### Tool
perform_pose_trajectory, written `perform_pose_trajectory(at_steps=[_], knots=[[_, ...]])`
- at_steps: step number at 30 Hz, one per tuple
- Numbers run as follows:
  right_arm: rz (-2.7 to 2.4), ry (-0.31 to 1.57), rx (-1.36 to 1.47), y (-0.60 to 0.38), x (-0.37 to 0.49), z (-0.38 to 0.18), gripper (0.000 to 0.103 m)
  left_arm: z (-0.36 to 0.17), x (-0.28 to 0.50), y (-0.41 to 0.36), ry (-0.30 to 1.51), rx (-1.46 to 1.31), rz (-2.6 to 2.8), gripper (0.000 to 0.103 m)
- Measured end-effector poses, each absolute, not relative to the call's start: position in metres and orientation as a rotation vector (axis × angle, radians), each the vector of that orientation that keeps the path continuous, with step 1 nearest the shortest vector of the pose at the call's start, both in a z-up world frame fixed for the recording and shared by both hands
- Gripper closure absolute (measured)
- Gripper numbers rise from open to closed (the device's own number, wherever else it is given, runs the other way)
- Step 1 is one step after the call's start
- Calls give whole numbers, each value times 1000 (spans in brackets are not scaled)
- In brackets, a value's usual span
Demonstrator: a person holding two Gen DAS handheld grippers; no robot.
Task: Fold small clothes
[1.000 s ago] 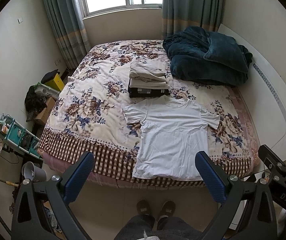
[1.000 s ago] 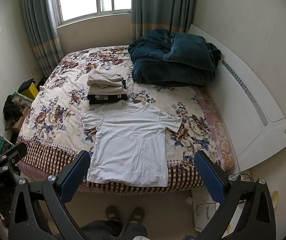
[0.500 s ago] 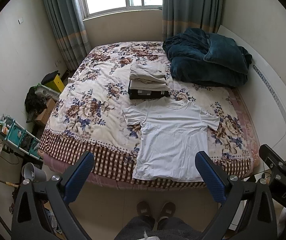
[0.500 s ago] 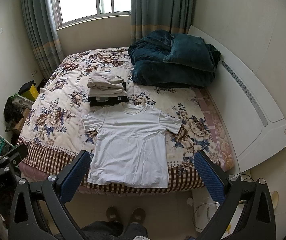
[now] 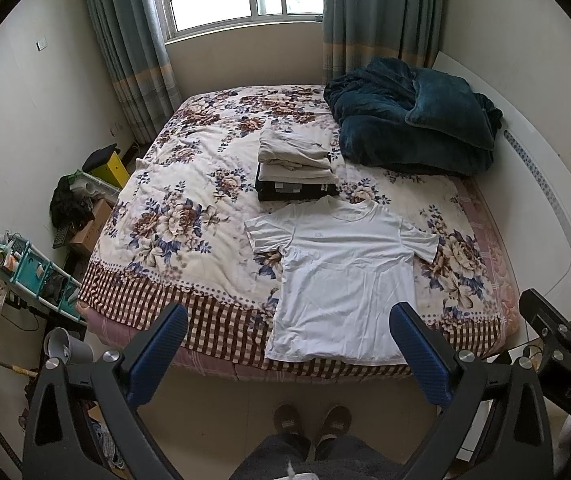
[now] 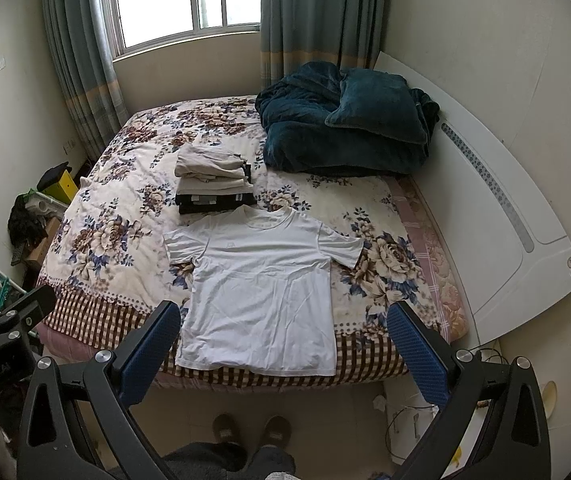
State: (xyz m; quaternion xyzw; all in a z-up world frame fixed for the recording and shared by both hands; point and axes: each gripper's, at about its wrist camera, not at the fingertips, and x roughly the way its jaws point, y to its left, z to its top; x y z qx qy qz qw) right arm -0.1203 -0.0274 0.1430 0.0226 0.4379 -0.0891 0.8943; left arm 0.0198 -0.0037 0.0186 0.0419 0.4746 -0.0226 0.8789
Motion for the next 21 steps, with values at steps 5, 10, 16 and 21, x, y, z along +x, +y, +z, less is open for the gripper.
perform_pose_trajectory(at_steps=[5, 10, 16, 21], knots=[[-184, 907, 48, -28, -121, 143, 0, 18, 19, -4, 987, 84, -46, 0], [-184, 907, 49, -28, -120, 145, 0, 18, 19, -4, 986, 85, -45, 0], [-184, 917, 53, -32, -116, 148, 0, 20, 22, -5, 993, 82, -53, 0], [-210, 929, 71, -40, -109, 139, 0, 14, 40, -16, 973, 93, -42, 0]])
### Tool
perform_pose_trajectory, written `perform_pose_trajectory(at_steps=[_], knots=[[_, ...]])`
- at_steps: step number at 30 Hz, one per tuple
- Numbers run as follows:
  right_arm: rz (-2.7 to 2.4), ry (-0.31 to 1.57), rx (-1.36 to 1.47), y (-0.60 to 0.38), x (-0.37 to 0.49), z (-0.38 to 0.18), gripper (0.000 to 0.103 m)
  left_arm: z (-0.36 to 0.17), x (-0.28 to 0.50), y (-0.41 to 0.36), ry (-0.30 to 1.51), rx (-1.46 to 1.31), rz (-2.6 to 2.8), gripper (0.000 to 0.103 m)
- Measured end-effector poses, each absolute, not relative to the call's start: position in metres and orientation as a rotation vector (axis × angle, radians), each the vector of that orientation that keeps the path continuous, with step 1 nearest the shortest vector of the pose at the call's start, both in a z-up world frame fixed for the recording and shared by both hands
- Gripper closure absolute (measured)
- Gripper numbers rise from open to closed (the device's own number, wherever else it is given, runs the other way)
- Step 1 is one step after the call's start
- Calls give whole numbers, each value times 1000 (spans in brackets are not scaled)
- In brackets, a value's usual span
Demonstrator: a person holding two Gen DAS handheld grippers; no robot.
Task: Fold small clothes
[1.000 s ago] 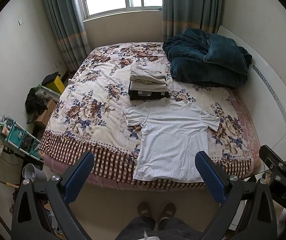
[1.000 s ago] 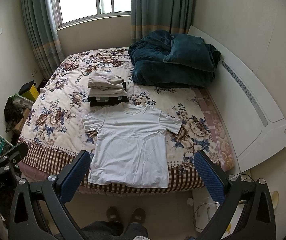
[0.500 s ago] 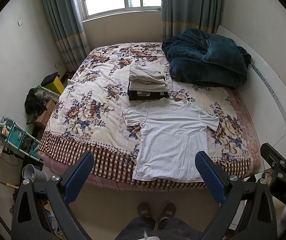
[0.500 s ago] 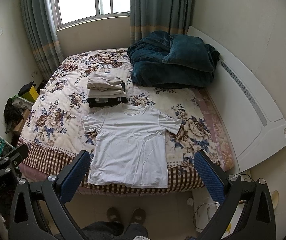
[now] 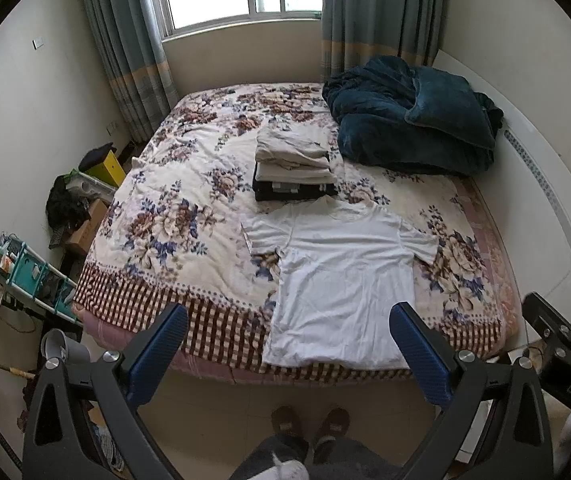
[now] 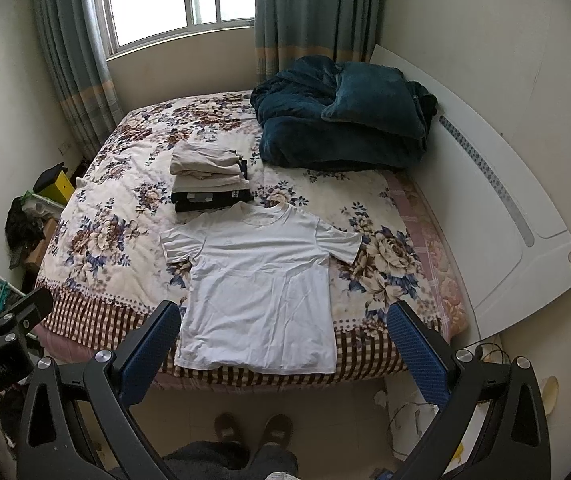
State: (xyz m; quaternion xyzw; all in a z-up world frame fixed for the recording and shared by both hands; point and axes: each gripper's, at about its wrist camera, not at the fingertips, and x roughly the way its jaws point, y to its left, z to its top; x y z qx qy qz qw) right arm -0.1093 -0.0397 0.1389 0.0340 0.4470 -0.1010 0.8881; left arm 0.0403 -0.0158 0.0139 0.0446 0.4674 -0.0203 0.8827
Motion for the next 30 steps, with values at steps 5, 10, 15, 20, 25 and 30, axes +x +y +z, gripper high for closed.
perform_pose_trajectory(at_steps=[5, 10, 15, 20, 25, 30], knots=[[-276, 951, 115, -54, -82, 110, 0, -8, 81, -23, 947, 117, -30, 0], [-361, 973, 200, -85, -42, 73, 0, -45, 129, -34, 941, 157, -36, 0], [-457, 994, 239, -115, 7, 25, 0, -84, 170, -45, 992, 187, -68, 0], [-498, 1025, 308, -161, 65, -32, 0, -128, 223, -71, 1048, 207, -61, 0], [-492, 1083, 399, -222, 139, -104, 0, -176, 282, -104, 1101, 168, -31, 0], [-459, 1143, 474, -279, 218, -180, 0, -237, 336, -139, 1144, 161, 37, 0]])
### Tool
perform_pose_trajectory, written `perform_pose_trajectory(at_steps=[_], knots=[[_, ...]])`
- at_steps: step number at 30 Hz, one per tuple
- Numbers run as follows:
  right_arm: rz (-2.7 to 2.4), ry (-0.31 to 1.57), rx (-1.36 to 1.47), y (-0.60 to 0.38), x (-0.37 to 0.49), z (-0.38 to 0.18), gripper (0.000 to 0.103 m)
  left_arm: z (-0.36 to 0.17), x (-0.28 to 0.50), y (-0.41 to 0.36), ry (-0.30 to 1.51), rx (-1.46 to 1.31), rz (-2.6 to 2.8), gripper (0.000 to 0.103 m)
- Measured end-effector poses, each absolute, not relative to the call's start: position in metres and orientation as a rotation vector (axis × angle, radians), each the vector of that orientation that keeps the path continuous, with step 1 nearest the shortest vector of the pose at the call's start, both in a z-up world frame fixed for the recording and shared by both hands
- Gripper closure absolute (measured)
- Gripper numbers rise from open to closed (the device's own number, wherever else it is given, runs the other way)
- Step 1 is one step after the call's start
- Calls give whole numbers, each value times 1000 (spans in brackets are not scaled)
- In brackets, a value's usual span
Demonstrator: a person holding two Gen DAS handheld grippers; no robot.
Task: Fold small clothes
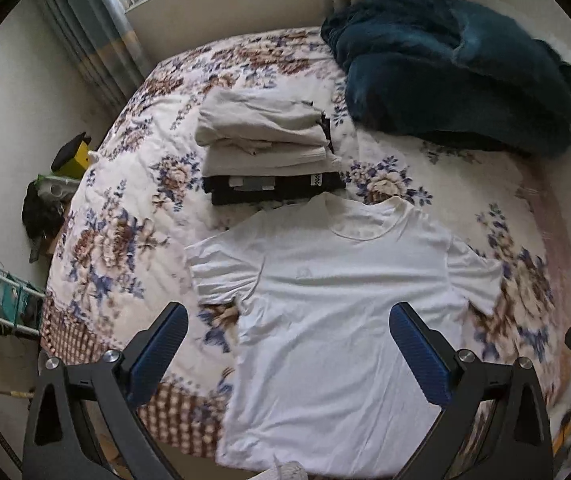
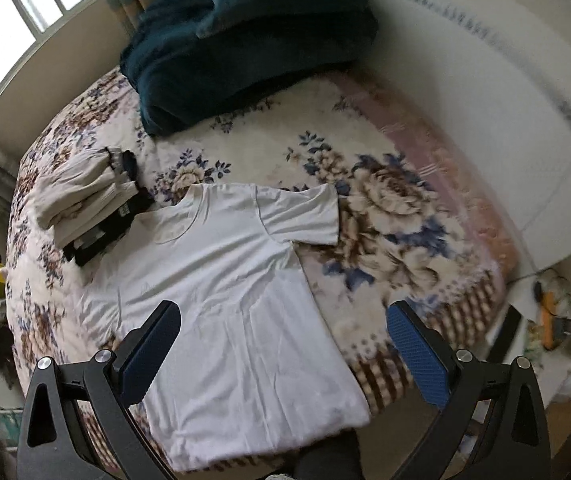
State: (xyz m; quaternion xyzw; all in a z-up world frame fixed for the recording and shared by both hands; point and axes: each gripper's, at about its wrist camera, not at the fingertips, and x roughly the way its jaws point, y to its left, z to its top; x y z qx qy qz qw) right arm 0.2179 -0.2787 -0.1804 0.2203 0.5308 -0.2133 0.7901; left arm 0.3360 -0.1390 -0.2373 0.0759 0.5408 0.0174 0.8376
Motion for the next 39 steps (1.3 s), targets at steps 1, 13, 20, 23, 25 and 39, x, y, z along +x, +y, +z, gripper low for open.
perform_pose_trajectory(at_steps=[1, 13, 20, 23, 25, 39], knots=[[-455, 1158, 487, -290, 234, -197, 0, -253, 345, -145, 1157, 157, 40, 0], [-582, 1306, 1002, -424, 301, -477, 0, -476, 398, -174, 1409, 218, 121, 0], [-697, 1092, 1478, -450, 265, -588, 0, -552, 420, -179, 1483, 178, 170, 0], [-736, 959, 1535, -446, 256, -593, 1, -562, 423, -176, 1501, 137, 176, 0], [-756, 888, 1537, -442, 255, -591, 17, -561, 423, -174, 1511, 114, 172, 0], [-597, 914, 838, -360, 382, -484, 96, -496, 420, -104, 1469, -1, 198, 0]])
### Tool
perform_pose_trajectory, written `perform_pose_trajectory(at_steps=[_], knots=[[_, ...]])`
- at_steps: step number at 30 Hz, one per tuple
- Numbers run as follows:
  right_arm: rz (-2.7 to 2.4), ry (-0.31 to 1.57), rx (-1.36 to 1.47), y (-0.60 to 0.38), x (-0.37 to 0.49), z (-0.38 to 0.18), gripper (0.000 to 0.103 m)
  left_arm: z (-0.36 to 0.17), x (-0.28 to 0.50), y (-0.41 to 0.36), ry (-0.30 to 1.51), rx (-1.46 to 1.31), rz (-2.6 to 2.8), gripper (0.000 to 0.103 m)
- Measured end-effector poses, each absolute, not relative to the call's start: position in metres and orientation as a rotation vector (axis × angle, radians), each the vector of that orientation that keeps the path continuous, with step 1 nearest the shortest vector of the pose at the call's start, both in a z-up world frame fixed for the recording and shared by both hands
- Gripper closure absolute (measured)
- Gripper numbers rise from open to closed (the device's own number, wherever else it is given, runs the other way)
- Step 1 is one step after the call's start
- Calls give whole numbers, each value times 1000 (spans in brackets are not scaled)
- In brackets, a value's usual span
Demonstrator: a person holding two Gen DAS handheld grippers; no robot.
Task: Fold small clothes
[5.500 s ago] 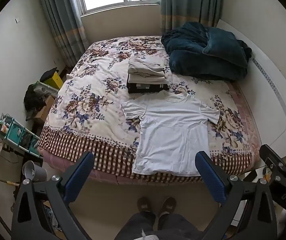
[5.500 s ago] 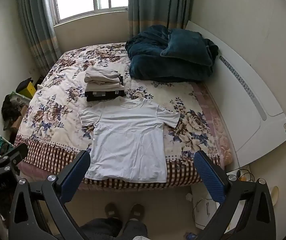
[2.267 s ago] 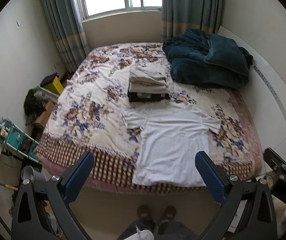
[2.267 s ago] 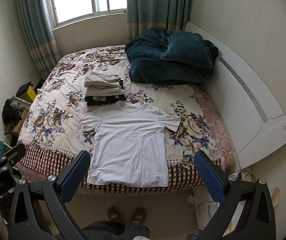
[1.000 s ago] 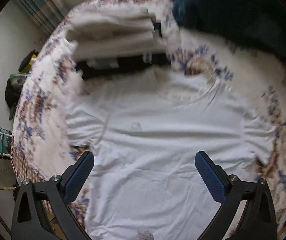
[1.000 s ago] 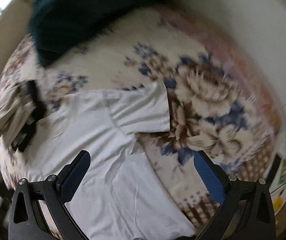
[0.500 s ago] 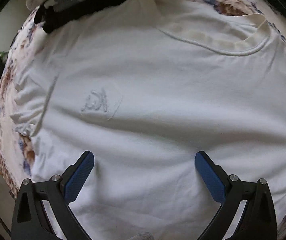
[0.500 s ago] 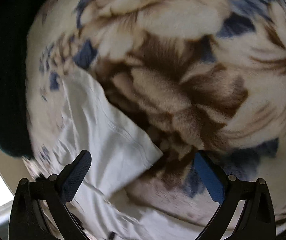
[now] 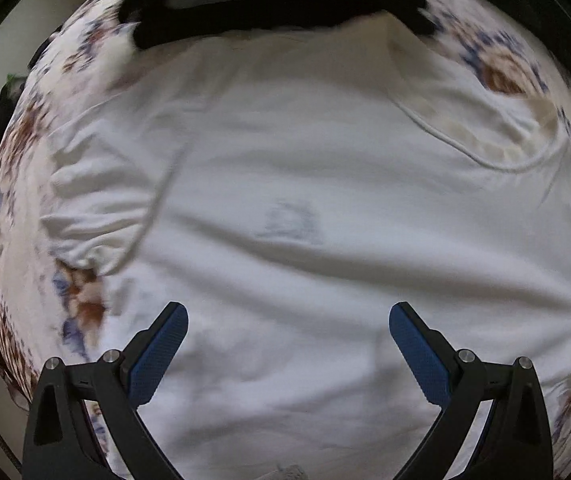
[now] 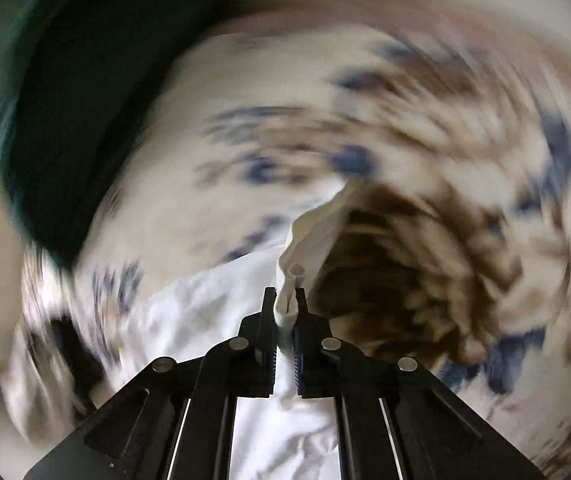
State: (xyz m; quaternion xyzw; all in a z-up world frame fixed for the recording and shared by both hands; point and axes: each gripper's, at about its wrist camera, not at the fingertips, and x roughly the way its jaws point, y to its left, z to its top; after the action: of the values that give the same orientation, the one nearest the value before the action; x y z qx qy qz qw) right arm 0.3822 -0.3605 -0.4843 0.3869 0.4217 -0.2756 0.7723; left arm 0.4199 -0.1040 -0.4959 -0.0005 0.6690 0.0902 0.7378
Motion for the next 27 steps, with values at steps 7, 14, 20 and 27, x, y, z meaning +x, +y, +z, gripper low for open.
perform_pose_trajectory(at_steps=[7, 14, 20, 27], knots=[[-245, 1070, 201, -175, 443, -493, 96, -472, 396, -27, 1451, -62, 302, 0], [-211, 1169, 37, -101, 446, -544, 96, -483, 373, 14, 1463, -94, 372, 0], [8, 1349, 282, -111, 460, -546, 68, -484, 368, 35, 1465, -129, 394, 0], [-194, 1204, 691, -232, 433, -494, 49, -465, 375, 42, 1408, -138, 373, 0]])
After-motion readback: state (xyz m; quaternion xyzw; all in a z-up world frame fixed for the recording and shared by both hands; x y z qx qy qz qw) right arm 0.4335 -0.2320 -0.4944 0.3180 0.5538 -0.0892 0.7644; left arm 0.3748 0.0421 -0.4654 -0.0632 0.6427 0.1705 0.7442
